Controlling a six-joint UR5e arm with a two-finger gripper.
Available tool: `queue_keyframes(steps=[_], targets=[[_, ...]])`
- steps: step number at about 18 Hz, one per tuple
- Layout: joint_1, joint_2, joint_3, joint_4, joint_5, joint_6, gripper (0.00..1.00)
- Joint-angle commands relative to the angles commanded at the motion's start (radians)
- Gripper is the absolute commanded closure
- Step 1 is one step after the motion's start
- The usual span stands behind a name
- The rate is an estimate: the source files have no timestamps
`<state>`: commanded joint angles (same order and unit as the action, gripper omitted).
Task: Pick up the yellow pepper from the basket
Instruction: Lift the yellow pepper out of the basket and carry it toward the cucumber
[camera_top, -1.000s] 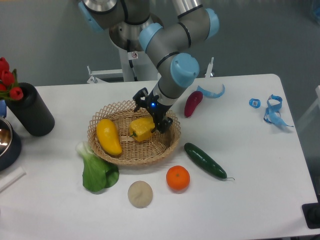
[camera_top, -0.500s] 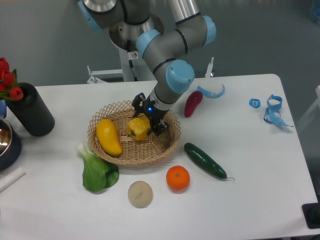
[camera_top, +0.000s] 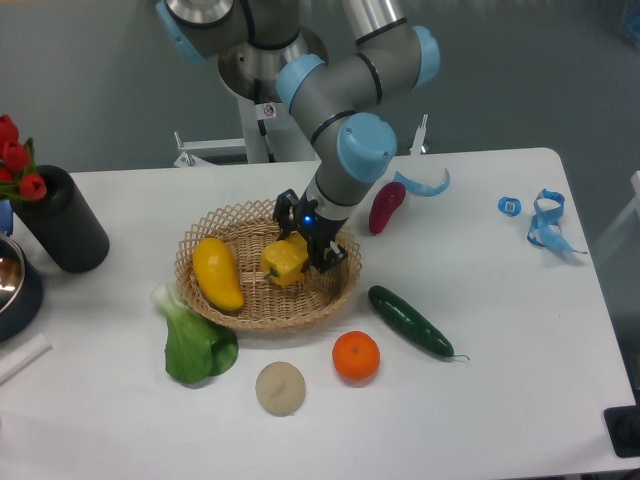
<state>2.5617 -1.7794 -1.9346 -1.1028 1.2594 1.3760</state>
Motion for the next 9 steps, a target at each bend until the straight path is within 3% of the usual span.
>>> queue_keyframes(steps=[3,9], targets=[[0.026,0.000,0.072,-0.031,0.002,0.005,0.72],[0.063,-0.044,0.195,-0.022,0.002,0.014,0.72]])
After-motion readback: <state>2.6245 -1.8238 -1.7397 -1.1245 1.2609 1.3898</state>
